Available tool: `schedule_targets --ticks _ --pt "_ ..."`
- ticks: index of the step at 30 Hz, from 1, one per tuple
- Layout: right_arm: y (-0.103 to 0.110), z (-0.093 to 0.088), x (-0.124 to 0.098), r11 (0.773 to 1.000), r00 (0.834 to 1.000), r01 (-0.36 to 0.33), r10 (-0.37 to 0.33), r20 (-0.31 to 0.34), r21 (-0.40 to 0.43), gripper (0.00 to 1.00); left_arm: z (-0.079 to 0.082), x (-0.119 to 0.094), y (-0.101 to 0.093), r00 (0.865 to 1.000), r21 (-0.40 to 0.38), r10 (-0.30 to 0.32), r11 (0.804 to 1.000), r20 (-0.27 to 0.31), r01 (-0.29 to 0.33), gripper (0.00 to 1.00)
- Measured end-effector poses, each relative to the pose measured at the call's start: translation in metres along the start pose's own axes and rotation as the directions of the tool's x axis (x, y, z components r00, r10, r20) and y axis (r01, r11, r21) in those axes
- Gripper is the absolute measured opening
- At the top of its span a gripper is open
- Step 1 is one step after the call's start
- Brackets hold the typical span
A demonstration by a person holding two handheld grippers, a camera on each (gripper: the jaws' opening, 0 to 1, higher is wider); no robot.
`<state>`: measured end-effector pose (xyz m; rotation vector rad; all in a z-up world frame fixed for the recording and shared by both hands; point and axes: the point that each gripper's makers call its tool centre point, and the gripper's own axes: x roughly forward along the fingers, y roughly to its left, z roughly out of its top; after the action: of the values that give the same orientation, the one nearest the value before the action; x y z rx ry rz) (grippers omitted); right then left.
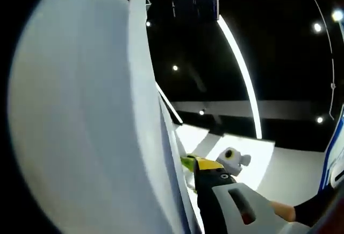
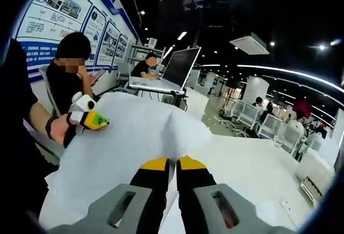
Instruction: Organize the stack of printing papers by aligning and flattening the scattered papers on the table
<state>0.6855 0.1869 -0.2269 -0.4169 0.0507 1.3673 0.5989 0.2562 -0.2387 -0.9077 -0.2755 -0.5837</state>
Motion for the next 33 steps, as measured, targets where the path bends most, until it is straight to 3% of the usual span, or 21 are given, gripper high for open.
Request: schedule_targets --ticks 9,14,28,33 --pt "-0.013 -0.008 -0.019 1.000 0.999 -0.018 0.018 -0.031 -0.016 0.00 -0.001 0.000 -0.001 1.000 0.005 -0.004 1.000 -0.007 0.004 0.17" --pt "-0.006 -0.008 -0.027 0.998 0.998 -0.059 0.059 -0.022 0.014 0.00 -0.001 0.001 -0.001 1.000 0.009 -0.003 1.000 -0.009 0.003 0.17" --pt "0.009 -0.008 -0.012 0.995 0.995 -0.093 0.093 -0.042 -0.018 0.00 -0.003 0.001 -0.001 1.000 0.026 -0.003 1.000 -0.022 0.003 0.17" --pt "0.009 -0.005 -0.009 0.996 0.996 -0.074 0.073 -0.042 -0.039 0.00 -0.003 0.001 0.000 1.000 0.024 -0.003 1.000 -0.021 0.004 0.16"
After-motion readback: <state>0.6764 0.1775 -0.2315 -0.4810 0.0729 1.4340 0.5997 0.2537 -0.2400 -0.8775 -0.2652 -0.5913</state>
